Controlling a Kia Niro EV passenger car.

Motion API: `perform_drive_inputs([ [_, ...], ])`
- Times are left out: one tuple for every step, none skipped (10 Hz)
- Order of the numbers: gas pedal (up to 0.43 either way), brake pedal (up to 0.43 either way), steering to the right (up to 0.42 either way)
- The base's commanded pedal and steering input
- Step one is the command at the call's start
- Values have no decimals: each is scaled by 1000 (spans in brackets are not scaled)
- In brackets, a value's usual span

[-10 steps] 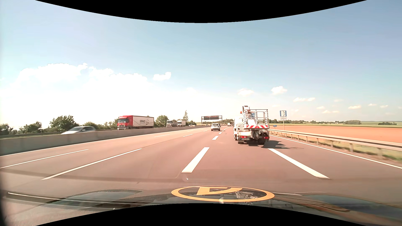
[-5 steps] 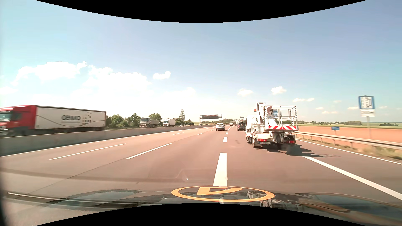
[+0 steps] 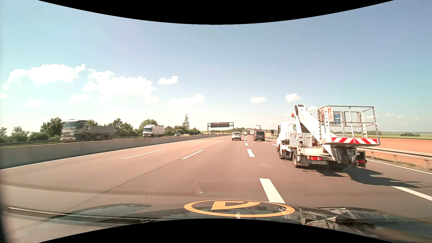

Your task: Follow the waypoints while adhering to traffic rules and regulations

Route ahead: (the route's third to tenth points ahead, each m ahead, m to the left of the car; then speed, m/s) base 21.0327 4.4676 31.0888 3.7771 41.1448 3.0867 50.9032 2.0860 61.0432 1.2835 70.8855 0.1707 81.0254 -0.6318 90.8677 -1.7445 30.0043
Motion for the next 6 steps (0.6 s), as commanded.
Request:
perform_drive_inputs([
  [689,0,12],
  [689,0,11],
  [689,0,10],
  [689,0,10],
  [689,0,10],
  [689,0,10],
])
